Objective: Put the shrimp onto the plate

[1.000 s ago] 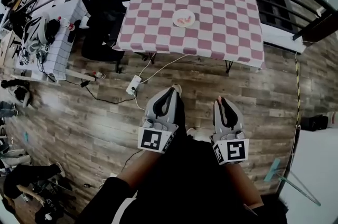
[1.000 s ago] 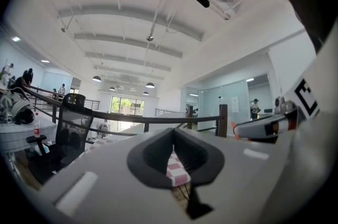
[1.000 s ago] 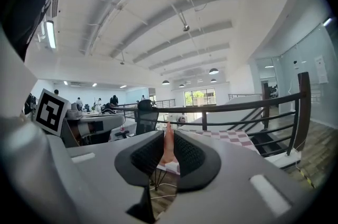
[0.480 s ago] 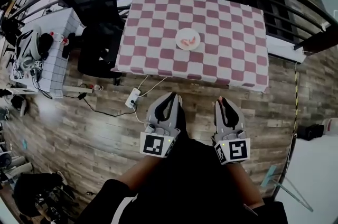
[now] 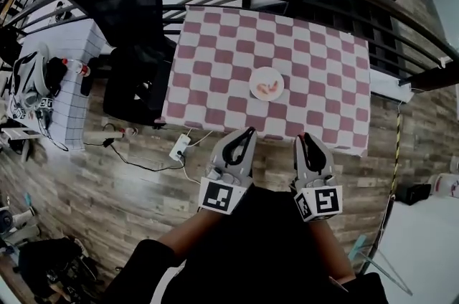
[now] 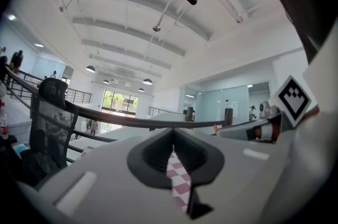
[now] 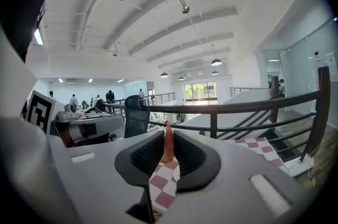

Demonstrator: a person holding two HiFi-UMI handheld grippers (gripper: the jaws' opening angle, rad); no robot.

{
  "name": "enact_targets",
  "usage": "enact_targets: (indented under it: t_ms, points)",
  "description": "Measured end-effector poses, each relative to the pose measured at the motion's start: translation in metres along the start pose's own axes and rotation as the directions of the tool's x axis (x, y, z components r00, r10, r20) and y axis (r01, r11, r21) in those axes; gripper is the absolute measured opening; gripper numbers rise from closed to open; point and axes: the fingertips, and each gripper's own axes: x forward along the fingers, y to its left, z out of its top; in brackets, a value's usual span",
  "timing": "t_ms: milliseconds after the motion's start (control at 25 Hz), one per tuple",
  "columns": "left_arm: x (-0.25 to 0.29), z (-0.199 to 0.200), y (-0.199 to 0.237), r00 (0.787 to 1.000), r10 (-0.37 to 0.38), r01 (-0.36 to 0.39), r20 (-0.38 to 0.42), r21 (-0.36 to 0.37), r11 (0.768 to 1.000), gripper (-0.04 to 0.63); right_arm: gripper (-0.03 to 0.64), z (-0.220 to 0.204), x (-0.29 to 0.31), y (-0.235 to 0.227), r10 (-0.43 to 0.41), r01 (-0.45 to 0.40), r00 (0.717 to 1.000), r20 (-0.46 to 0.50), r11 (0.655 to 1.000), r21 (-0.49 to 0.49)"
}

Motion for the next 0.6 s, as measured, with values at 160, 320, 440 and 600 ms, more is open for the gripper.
enact_targets:
  t_ms: [160,320,440,600]
  points:
    - [0.018,0.0,0.032,1.0,0.006,-0.006,-0.006,-0.012,1.0,0.008,0.055,-0.001,0.034,0.0,-0.007,0.007,1.0,-0.029,1.0,0.008]
    - [0.028,0.0,0.054,1.0,0.029,-0.029,-0.001,-0.03,0.999,0.008,0.055,-0.005,0.055,-0.001,0.006,-0.004,0.998,-0.064,0.999,0.037]
    - [0.035,-0.005,0.062,0.999,0.04,-0.041,-0.009,-0.036,0.999,0.008,0.055,-0.013,0.069,-0.006,0.021,-0.016,0.995,-0.099,0.998,0.054]
    - [0.045,-0.014,0.068,0.998,0.065,-0.065,-0.027,-0.022,0.998,0.008,0.055,-0.022,0.089,-0.013,0.048,-0.041,0.991,-0.128,0.998,0.054]
